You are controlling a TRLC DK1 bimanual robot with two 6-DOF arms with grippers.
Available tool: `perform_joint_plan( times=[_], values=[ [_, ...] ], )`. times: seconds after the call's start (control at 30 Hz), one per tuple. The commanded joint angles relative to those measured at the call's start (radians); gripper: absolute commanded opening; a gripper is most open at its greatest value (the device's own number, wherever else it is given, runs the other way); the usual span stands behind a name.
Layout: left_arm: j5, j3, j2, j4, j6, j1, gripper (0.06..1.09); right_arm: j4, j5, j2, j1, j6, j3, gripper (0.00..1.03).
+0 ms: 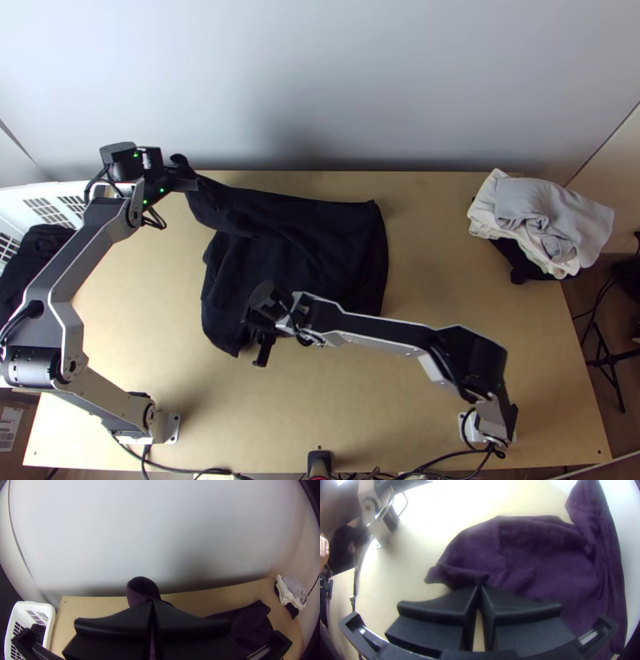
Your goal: Fold the t-shirt
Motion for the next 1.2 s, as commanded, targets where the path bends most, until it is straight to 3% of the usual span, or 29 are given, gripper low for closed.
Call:
perform_joint_plan(
  times=[0.0, 0.1, 0.3, 0.67, 1.0, 1.17],
  values=[
    [0.021, 0.019, -0.027, -0.076, 0.004, 0.021, 0.09, -0.085, 0.002, -0.134, -0.049, 0.005, -0.046, 0.03],
    [0.04, 0.032, -0.058, -0.151, 0.008, 0.033, 0.09, -0.158, 0.002, -0.233, -0.08, 0.002, -0.08, 0.03],
    [0.113, 0.12, -0.121, -0.447, 0.051, 0.05, 0.09, -0.338, 0.002, -0.419, -0.17, -0.01, -0.138, 0.03],
    [0.128, 0.289, -0.253, -0.783, 0.064, 0.062, 0.09, -0.537, 0.001, -0.713, -0.379, -0.031, -0.175, 0.03],
    [0.219, 0.318, -0.329, -1.291, 0.182, 0.053, 0.09, -0.698, 0.001, -0.928, -0.572, -0.071, -0.249, 0.03],
    [0.219, 0.198, -0.466, -1.312, 0.225, 0.012, 0.1, -0.735, -0.03, -1.011, -0.715, -0.094, -0.278, 0.03]
  ],
)
